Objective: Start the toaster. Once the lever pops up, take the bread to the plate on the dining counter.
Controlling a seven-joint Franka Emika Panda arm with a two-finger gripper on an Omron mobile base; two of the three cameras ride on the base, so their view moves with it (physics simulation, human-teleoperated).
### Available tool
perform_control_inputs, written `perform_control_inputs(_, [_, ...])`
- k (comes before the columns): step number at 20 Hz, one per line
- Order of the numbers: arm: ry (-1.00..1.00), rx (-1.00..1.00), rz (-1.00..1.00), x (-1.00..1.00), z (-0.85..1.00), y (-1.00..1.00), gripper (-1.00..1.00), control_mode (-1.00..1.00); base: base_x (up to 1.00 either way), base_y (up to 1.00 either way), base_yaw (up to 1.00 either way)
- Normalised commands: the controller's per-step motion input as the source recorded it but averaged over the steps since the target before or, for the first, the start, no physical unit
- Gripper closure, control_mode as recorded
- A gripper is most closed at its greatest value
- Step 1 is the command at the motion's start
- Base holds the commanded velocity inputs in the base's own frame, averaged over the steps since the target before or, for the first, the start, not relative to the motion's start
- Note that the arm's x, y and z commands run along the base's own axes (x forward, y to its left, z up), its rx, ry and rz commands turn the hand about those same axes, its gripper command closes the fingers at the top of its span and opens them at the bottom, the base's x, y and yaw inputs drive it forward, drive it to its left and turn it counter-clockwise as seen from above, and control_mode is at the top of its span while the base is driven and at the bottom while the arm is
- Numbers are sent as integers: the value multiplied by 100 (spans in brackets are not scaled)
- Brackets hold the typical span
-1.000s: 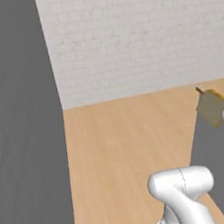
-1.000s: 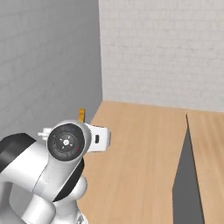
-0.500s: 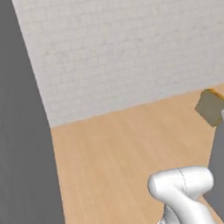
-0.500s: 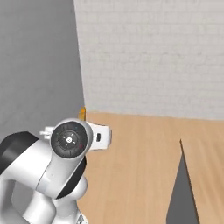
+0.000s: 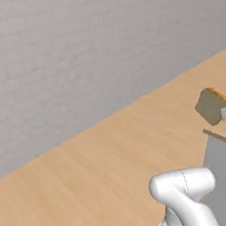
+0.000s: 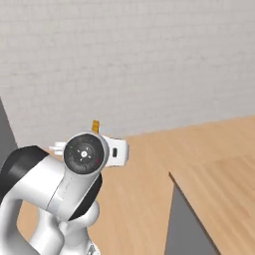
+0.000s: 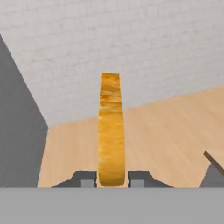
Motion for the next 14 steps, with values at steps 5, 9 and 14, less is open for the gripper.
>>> perform_control_inputs(5, [0,0,0,0,0,0,100,100,100,79,-52])
perform_control_inputs(9, [0,0,0,0,0,0,100,100,100,76,-68])
perform_control_inputs(14, [0,0,0,0,0,0,100,100,100,75,-69])
